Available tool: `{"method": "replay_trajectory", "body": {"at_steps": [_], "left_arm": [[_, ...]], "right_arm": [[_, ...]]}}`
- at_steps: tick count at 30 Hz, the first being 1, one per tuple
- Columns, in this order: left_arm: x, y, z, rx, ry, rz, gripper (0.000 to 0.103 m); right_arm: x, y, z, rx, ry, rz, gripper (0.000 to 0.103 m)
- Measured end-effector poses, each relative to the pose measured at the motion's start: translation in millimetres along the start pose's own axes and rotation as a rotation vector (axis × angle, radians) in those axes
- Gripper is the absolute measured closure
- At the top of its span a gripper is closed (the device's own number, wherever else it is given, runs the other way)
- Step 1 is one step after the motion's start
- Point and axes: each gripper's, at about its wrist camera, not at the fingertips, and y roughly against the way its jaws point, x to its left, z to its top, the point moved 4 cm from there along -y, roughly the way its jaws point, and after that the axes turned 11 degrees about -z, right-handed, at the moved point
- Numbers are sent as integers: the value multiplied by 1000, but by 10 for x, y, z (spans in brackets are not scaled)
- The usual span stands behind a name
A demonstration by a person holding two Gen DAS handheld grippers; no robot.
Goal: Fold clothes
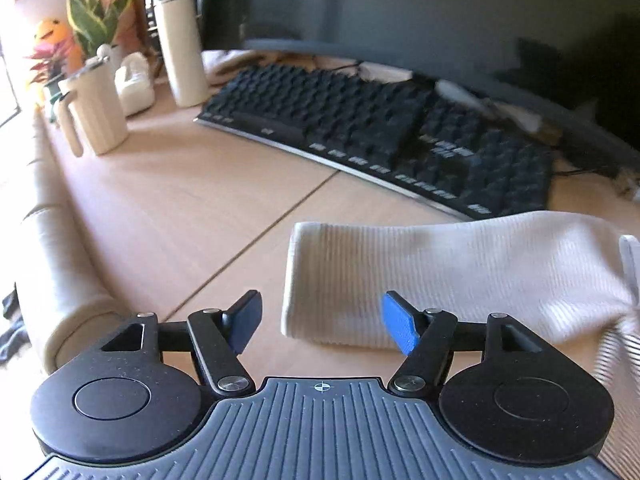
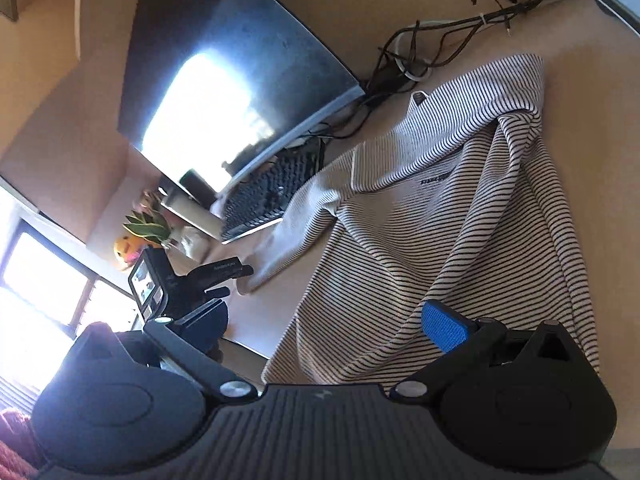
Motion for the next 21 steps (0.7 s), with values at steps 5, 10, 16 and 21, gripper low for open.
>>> {"method": "replay_trajectory", "body": {"at_steps": [5,10,16,21], "left_arm": [[82,-99,-95,-3,64,-42,39],[6,-55,-123,-27,-12,-67,76],[-119,208,22,-54,-98,-18,96],[-375,601,202,-142,-159,-6,97]], "right_arm": [[-100,-24,11,-14,-48,-45,0],[-227,34,-15,-45,-102,-42,0],[-245,160,-61,-86,-106,17,0],[-288,320,-43,-117,-117,85,0]]}}
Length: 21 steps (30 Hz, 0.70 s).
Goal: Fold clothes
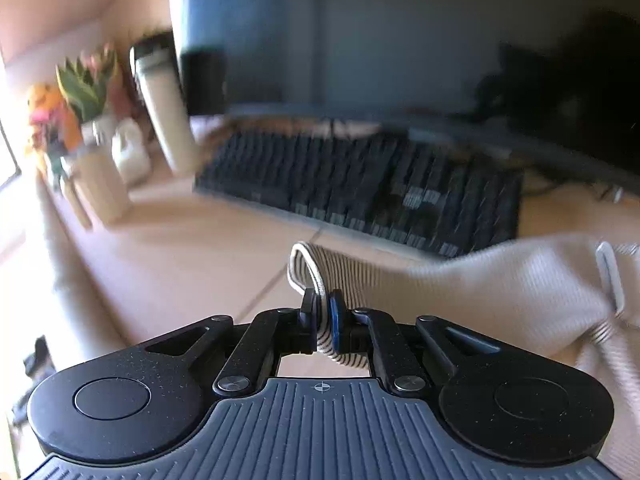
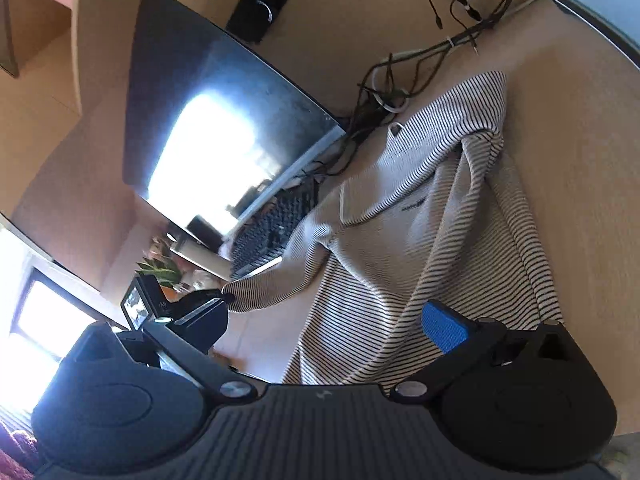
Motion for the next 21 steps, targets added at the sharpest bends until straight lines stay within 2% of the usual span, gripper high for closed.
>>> {"method": "replay_trajectory", "body": {"at_steps": [10,16,21], "left_arm": [[-924,910,621,-217,-198,-37,97],[-1579,1280,780,-303,-277,-125,97],[-2165,1491,769,-337,-354,-217,98]], "right_arm": [[-34,295,39,-31,45,61,0],[-174,484,-1,-59,37,70,0],[-298,650,-21,-81,26,59,0]]}}
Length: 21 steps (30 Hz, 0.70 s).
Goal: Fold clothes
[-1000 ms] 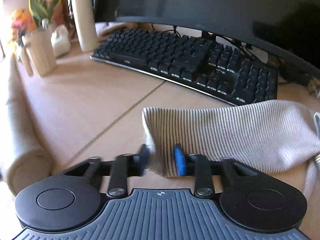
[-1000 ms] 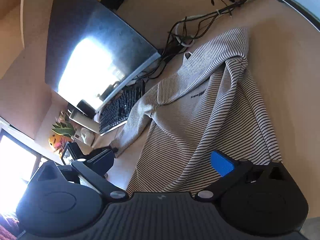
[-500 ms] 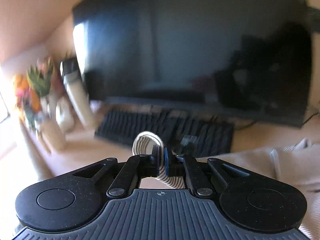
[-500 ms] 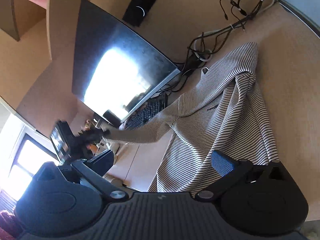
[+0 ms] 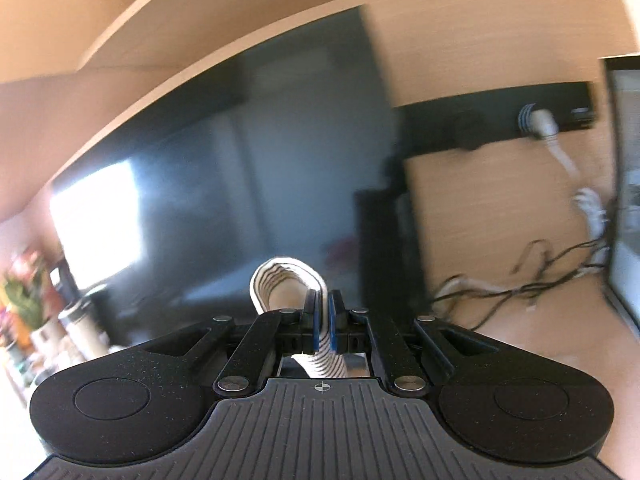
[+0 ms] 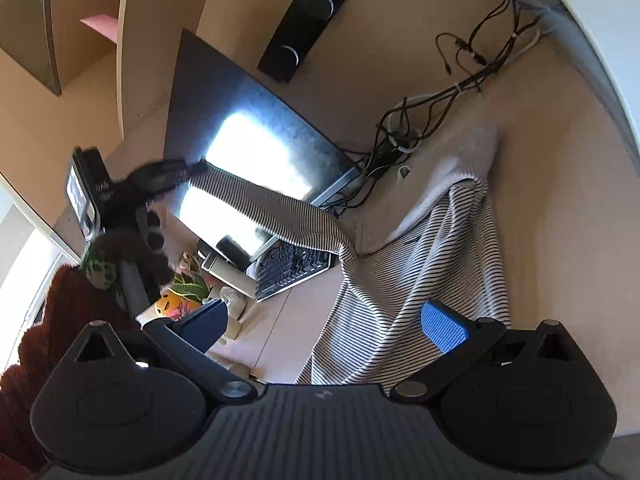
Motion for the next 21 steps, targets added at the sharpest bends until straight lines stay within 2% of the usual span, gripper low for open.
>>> {"method": "replay_trajectory", "body": {"at_steps": [9,13,18,21], "left_arm": [[-1068,112,218,-47,-97,-193,99],[-1374,176,228,-43,-111,-279,99],[-1337,100,115,-5,-93,-309,93],[-1097,-11,-98,53,-36,-292,92]], "right_arm": [[-248,228,10,-48,-65,-42,0],[-313,251,-16,-52,-90,-54,0],[-319,221,-59,-43,-99,-64,0],[-269,136,-130,-21,-92,-69,0]]}}
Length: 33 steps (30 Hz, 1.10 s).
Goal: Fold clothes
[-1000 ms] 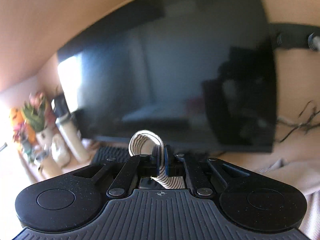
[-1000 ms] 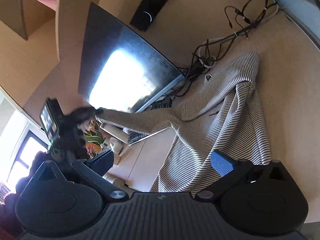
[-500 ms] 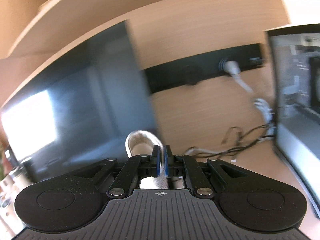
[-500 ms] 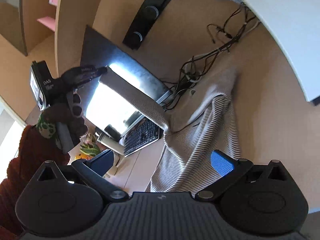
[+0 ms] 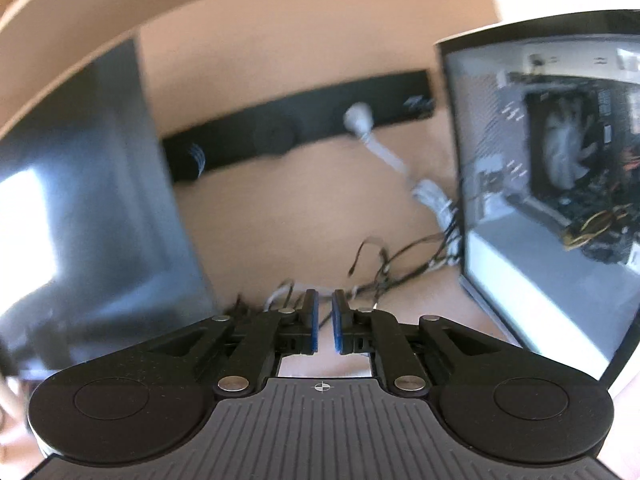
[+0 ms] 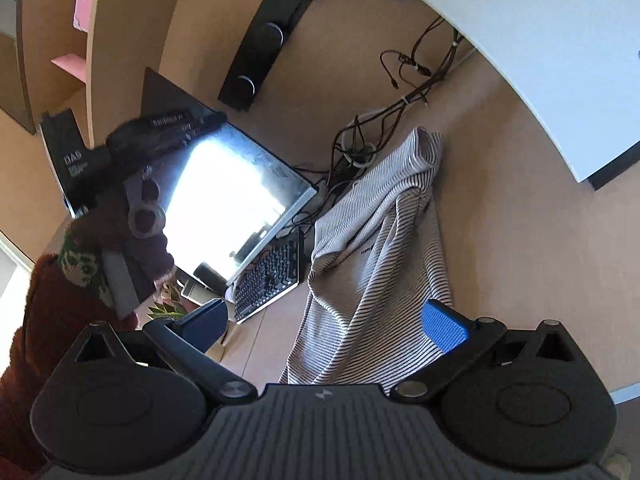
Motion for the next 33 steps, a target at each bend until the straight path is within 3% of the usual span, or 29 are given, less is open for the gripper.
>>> {"method": "replay_trajectory", "body": {"at_steps": [2,4,9,12,16,19,23,28,33], "left_arm": [[207,-52,-175,53,49,15,83],[419,-71,-339,115,96,22,67],[816,-158,-921,250,178,-7,51],[1029,-199,-1171,296,213,-53,44],[1272,-278,-1318,294,266,-194,25],[1369,-429,-1301,277,269,-316,20],[1513,-664,-1254,240,295,-427,12],[1462,-977,-1183,275,320,-489,8],[1361,-1217,-1214,307,351,-534,4]], "right_arm": [[56,-109,-35,20,11,-6,0],[115,-218,-55,40,24,-13,0],[281,-632,-133,71,55,-57,0],[414,-963,-76,80,91,-135,0],[672,-1368,153,9,234,-287,0],[946,-1629,419,-118,352,-372,0],[1058,-2079,747,-232,467,-487,0],[546,-2474,838,-66,392,-638,0],[435,-2384,705,-47,406,-680,0]]}}
